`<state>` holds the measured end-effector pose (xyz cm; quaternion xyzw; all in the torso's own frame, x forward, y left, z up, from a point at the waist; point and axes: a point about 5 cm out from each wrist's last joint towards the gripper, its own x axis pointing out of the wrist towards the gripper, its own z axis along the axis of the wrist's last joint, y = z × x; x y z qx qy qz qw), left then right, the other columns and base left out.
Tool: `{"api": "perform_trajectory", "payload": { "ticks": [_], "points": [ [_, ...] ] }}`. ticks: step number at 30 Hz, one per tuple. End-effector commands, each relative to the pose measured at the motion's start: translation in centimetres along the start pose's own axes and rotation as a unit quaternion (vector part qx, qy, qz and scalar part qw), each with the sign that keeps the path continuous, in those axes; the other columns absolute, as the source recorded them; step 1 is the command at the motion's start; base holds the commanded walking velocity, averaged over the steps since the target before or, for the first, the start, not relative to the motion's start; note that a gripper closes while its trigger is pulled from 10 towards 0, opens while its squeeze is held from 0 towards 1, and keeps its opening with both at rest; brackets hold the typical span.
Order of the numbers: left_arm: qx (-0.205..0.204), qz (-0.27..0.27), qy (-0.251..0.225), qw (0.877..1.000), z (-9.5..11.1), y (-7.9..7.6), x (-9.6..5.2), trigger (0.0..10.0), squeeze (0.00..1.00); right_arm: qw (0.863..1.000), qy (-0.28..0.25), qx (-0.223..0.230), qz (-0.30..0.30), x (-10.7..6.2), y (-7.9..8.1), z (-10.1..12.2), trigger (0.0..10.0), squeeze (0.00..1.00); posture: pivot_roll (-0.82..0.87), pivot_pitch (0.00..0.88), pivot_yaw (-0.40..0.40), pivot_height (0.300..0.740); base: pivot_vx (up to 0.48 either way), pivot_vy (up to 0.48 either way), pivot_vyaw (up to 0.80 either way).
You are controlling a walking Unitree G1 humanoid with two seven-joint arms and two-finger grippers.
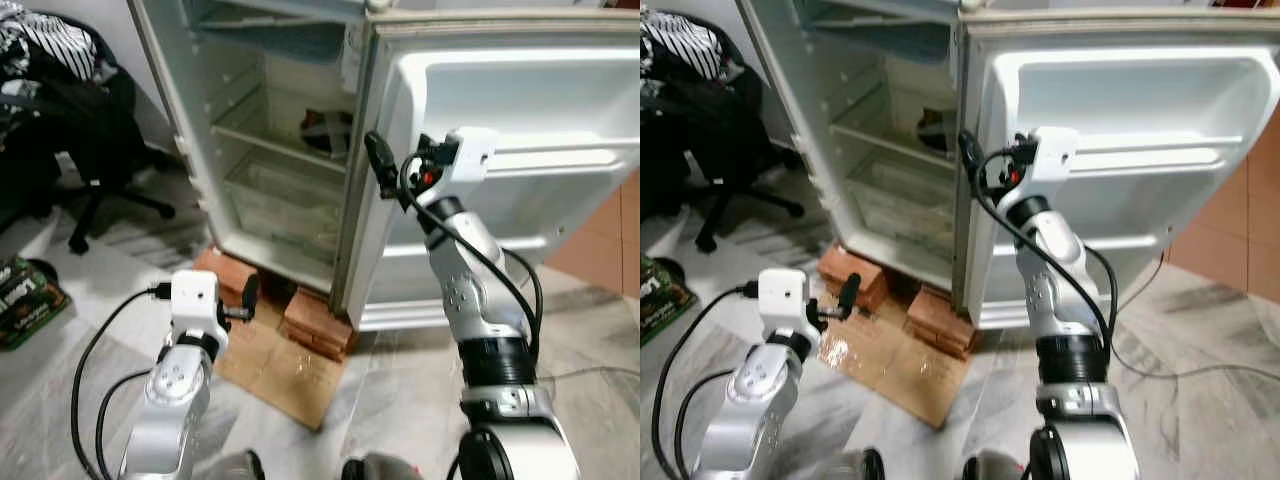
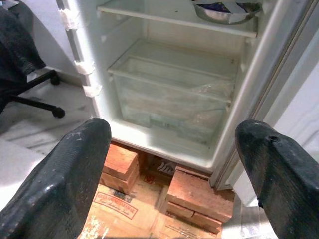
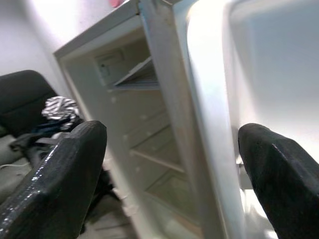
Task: Restocking fridge
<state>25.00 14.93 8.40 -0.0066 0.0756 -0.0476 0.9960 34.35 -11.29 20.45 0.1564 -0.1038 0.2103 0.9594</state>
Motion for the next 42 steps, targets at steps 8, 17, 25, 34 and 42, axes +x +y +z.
{"api": "perform_trajectory", "payload": {
  "ticks": [8, 17, 25, 34, 42],
  "points": [
    [0.003, 0.003, -0.001, 1.000, 0.2, 0.1, 0.0, 10.0, 0.00, 0.986, 0.019, 0.063, 0.156, 0.2, 5.8, -0.2, 10.0, 0.00, 0.04, 0.120, 0.007, 0.740, 0.000, 0.000, 0.00],
    [0.003, 0.003, -0.003, 1.000, 0.2, 0.1, 0.2, 10.0, 0.00, 0.954, 0.055, 0.118, 0.270, -1.0, 9.0, -0.5, 10.0, 0.00, 0.04, 0.117, 0.007, 0.740, 0.000, 0.000, 0.00],
    [0.003, -0.002, -0.003, 1.000, 0.2, 0.1, 0.6, 10.0, 0.00, 0.960, -0.058, -0.184, 0.204, -0.6, 7.6, 3.6, 10.0, 0.00, 0.01, 0.108, 0.019, 0.740, 0.000, 0.000, 0.00],
    [0.002, -0.012, -0.005, 1.000, 0.3, -0.2, 1.5, 10.0, 0.00, 0.877, -0.252, -0.408, -0.006, -0.4, 4.3, 15.0, 10.0, 0.00, -0.02, 0.081, 0.027, 0.740, 0.000, 0.000, 0.00],
    [-0.001, -0.010, -0.012, 1.000, 0.3, -0.3, 2.1, 10.0, 0.00, 0.822, -0.178, -0.493, -0.222, -2.1, -5.4, 16.3, 10.0, 0.00, -0.03, 0.055, 0.017, 0.740, 0.000, 0.000, 0.00]
  ]
}}
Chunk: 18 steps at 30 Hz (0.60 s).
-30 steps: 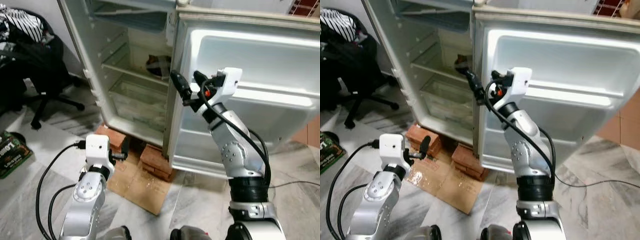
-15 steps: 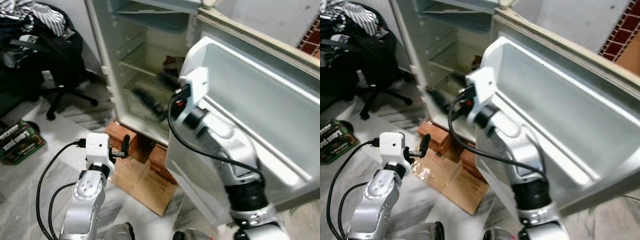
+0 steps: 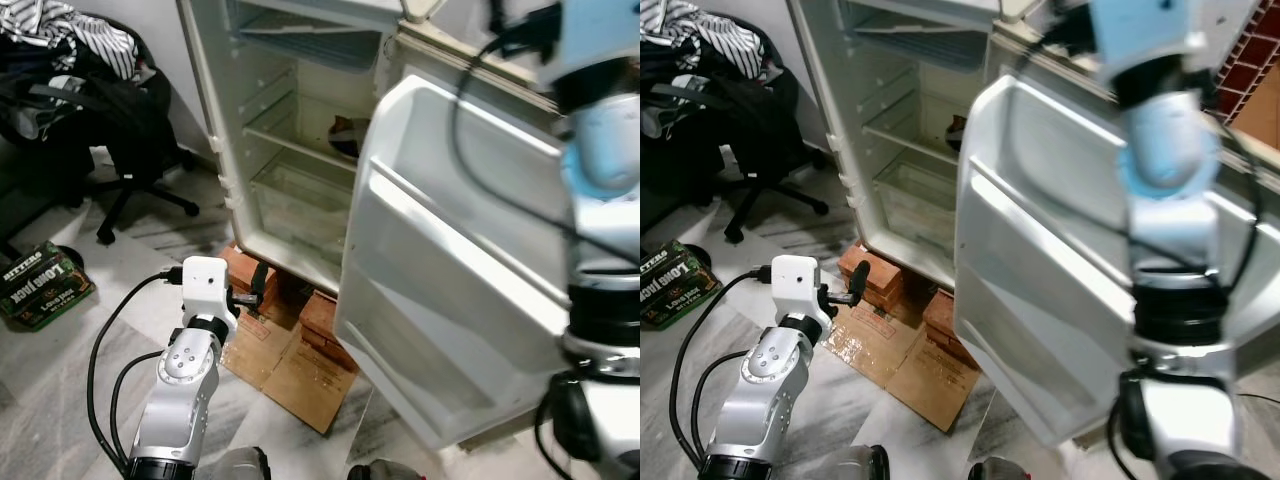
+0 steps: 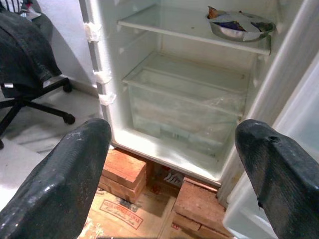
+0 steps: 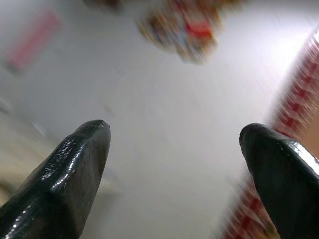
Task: Restocking fridge
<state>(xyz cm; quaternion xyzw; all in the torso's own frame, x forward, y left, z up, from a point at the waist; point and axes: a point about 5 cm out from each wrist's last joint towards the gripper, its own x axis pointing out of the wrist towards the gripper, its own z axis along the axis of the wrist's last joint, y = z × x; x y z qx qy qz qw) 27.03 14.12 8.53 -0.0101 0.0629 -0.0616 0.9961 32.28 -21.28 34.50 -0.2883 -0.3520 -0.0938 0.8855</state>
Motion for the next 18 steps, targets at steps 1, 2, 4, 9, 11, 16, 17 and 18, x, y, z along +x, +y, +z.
{"api": "perform_trajectory", "payload": {
  "ticks": [1, 2, 4, 9, 11, 16, 17, 18],
  "points": [
    [0.001, 0.005, 0.000, 1.000, -0.1, 0.3, 0.0, 10.0, 0.00, 0.998, 0.056, -0.007, -0.025, -0.6, -0.7, -2.2, 10.0, 0.00, -0.03, 0.055, 0.017, 0.740, 0.000, 0.000, 0.00],
    [0.000, 0.007, -0.001, 1.000, -0.2, 0.3, 0.0, 10.0, 0.00, 0.992, 0.121, -0.006, -0.041, -1.6, -1.3, -4.8, 10.0, 0.00, -0.03, 0.052, 0.015, 0.740, 0.000, 0.000, 0.00],
    [0.000, 0.008, -0.001, 1.000, -0.2, 0.3, 0.0, 10.0, 0.00, 0.978, 0.201, 0.023, -0.054, -3.2, -1.6, -7.8, 10.0, 0.00, -0.03, 0.054, 0.014, 0.740, 0.000, 0.000, 0.00],
    [0.000, 0.010, -0.001, 1.000, -0.3, 0.5, -0.2, 10.0, 0.00, 0.914, 0.375, 0.155, -0.027, -7.7, 1.6, -13.4, 10.0, 0.00, -0.02, 0.056, 0.017, 0.740, 0.000, 0.000, 0.00],
    [0.002, 0.008, -0.001, 1.000, -0.3, 0.5, -0.3, 10.0, 0.00, 0.900, 0.396, 0.179, -0.018, -8.4, 2.4, -13.8, 10.0, 0.00, -0.01, 0.059, 0.018, 0.740, 0.000, 0.000, 0.00],
    [0.006, 0.008, 0.001, 1.000, -0.5, 0.6, -0.6, 10.0, 0.00, 0.885, 0.415, 0.209, 0.037, -9.5, 5.0, -14.0, 10.0, 0.00, 0.00, 0.066, 0.021, 0.740, 0.000, 0.000, 0.00],
    [0.007, 0.009, 0.002, 1.000, -0.5, 0.7, -0.7, 10.0, 0.00, 0.883, 0.416, 0.213, 0.037, -9.5, 5.1, -14.0, 10.0, 0.00, 0.00, 0.067, 0.020, 0.740, 0.000, 0.000, 0.00],
    [0.007, 0.010, 0.002, 1.000, -0.5, 0.7, -0.7, 10.0, 0.00, 0.882, 0.418, 0.215, 0.038, -9.5, 5.1, -14.0, 10.0, 0.00, 0.00, 0.067, 0.020, 0.740, 0.000, 0.000, 0.00]
  ]
}}
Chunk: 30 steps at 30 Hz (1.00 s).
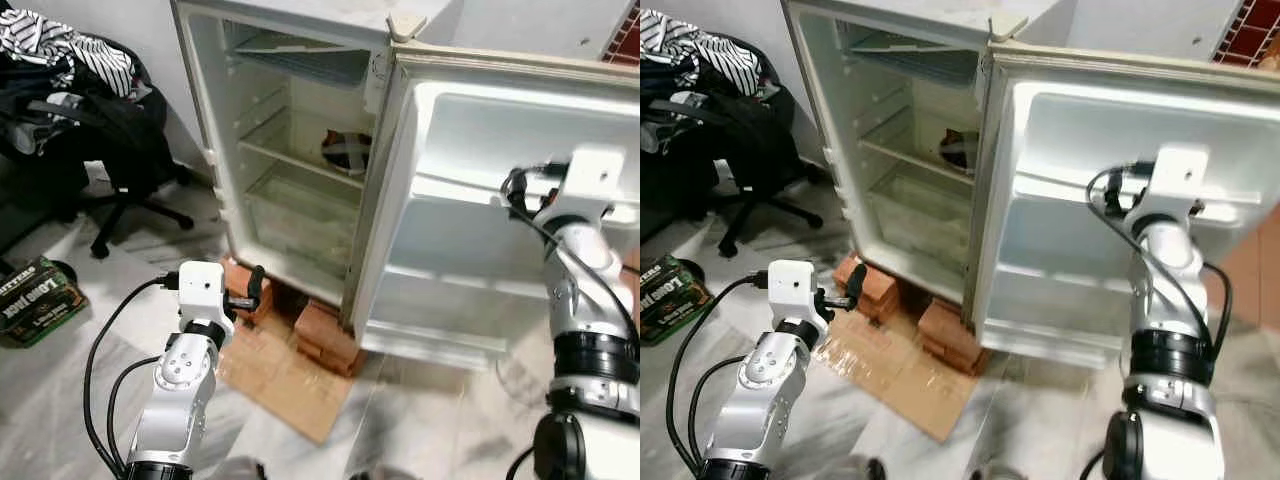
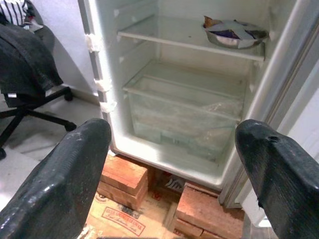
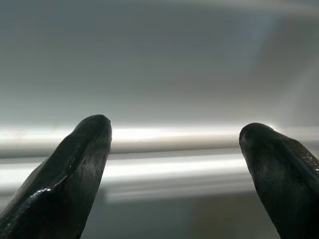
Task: Restocking fridge
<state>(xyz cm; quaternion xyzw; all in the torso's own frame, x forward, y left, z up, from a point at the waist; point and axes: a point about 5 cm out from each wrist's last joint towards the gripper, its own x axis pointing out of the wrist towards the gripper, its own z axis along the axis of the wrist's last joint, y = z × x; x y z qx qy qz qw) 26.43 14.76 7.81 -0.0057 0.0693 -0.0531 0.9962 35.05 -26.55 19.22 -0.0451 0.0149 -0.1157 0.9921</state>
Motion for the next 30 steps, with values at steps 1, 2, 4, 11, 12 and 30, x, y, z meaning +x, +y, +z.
{"api": "perform_trajectory", "payload": {
  "ticks": [1, 2, 4, 11, 12, 30],
  "points": [
    [0.004, 0.003, -0.004, 1.000, 0.2, 0.2, -0.2, 10.0, 0.00, 0.999, 0.038, 0.006, 0.026, 0.0, 1.2, -1.6, 10.0, 0.00, 0.00, 0.067, 0.018, 0.740, 0.000, 0.000, 0.00],
    [0.005, 0.003, -0.004, 1.000, 0.2, 0.2, -0.2, 10.0, 0.00, 0.999, 0.041, 0.008, 0.033, 0.0, 1.4, -1.6, 10.0, 0.00, 0.01, 0.066, 0.017, 0.740, 0.000, 0.000, 0.00],
    [0.006, 0.003, -0.004, 1.000, 0.2, 0.3, -0.3, 10.0, 0.00, 0.998, 0.042, 0.006, 0.036, 0.0, 1.5, -1.7, 10.0, 0.00, 0.01, 0.066, 0.017, 0.740, 0.000, 0.000, 0.00],
    [0.009, 0.002, -0.004, 1.000, 0.2, 0.3, -0.2, 10.0, 0.00, 0.998, 0.049, 0.006, 0.031, -0.3, 1.3, -2.2, 10.0, 0.00, 0.00, 0.066, 0.022, 0.740, 0.000, 0.000, 0.00],
    [0.009, 0.001, -0.004, 1.000, 0.3, 0.3, -0.2, 10.0, 0.00, 0.998, 0.050, 0.007, 0.030, -0.5, 1.4, -2.4, 10.0, 0.00, 0.00, 0.067, 0.025, 0.740, 0.000, 0.000, 0.00],
    [0.019, 0.013, -0.013, 1.000, 0.9, 0.9, -0.4, 10.0, 0.00, 0.996, 0.051, 0.026, 0.066, -4.4, 5.4, -6.0, 10.0, 0.00, 0.00, 0.116, 0.024, 0.740, 0.000, 0.000, 0.00]
  ]
}}
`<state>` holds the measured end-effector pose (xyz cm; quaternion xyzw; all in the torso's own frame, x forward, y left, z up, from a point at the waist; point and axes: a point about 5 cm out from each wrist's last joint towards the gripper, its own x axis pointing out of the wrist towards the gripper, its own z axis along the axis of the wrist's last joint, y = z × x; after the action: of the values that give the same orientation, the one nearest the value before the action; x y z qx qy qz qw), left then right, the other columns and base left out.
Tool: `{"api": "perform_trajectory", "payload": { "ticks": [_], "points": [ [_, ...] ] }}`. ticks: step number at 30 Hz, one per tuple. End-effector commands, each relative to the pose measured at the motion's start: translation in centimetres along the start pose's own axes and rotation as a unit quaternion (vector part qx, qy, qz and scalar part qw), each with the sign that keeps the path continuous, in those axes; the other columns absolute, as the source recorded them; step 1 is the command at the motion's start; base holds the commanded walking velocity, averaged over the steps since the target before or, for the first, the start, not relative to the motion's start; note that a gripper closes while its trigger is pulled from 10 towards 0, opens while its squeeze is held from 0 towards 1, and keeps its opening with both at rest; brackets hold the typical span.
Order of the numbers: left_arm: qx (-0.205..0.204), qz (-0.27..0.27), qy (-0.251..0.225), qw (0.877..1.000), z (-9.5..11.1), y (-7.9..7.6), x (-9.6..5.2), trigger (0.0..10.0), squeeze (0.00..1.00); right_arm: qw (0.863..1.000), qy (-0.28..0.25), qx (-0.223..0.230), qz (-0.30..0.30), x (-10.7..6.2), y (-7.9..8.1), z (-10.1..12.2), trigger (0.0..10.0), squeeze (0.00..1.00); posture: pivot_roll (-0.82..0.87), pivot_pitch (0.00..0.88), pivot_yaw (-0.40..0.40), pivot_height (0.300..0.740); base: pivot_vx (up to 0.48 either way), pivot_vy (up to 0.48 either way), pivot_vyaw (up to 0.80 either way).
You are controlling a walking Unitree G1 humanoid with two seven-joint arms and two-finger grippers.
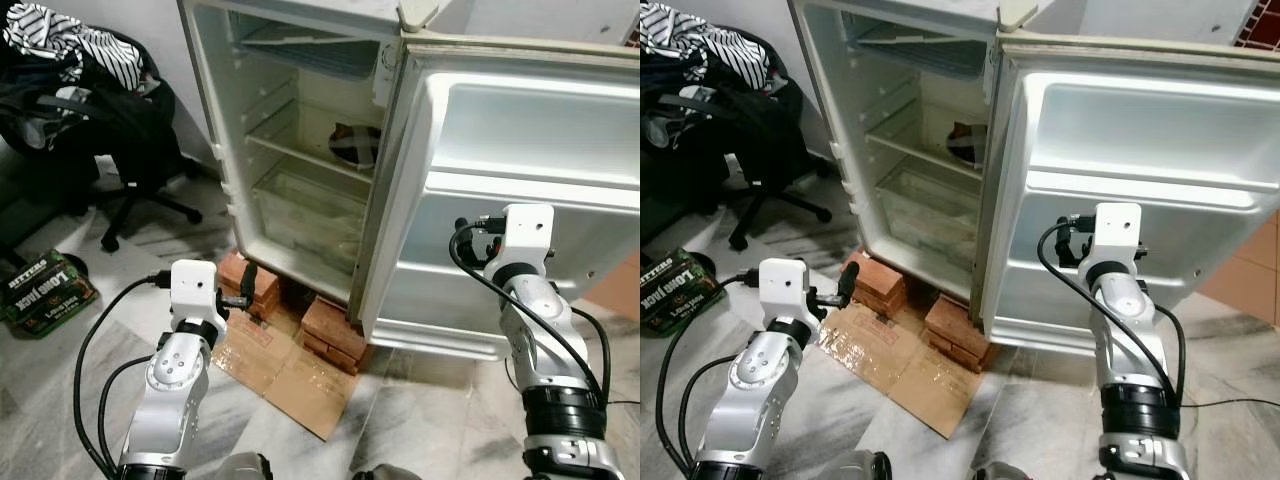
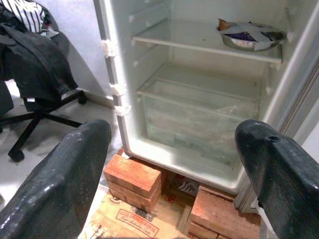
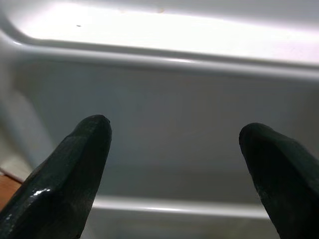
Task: Restocking fridge
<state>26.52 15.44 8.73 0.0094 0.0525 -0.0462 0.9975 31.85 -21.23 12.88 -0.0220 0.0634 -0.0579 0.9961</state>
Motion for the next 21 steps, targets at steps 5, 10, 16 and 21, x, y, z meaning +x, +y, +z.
{"api": "perform_trajectory", "payload": {
  "ticks": [5, 10, 16, 21],
  "points": [
    [0.004, 0.003, 0.006, 1.000, -0.2, 0.1, -0.4, 10.0, 0.00, 0.999, 0.013, 0.039, 0.024, 0.1, 2.1, -0.3, 10.0, 0.00, 0.00, 0.119, 0.023, 0.740, 0.000, 0.000, 0.00],
    [0.004, 0.002, 0.007, 1.000, -0.1, -0.1, -0.6, 10.0, 0.00, 0.993, 0.030, 0.088, 0.074, 0.5, 5.9, -0.2, 10.0, 0.00, 0.02, 0.126, 0.019, 0.740, 0.000, 0.000, 0.00],
    [0.005, 0.003, 0.008, 1.000, 0.0, -0.2, -1.0, 10.0, 0.00, 0.984, 0.037, 0.103, 0.137, 1.1, 10.1, 0.4, 10.0, 0.00, 0.05, 0.137, 0.009, 0.740, 0.000, 0.000, 0.00],
    [0.007, 0.023, 0.017, 1.000, -0.3, 0.7, -2.0, 10.0, 0.00, 0.985, 0.038, 0.100, 0.137, 1.5, 11.5, 0.7, 10.0, 0.00, 0.09, 0.150, -0.001, 0.740, 0.000, 0.000, 0.00]
  ]
}}
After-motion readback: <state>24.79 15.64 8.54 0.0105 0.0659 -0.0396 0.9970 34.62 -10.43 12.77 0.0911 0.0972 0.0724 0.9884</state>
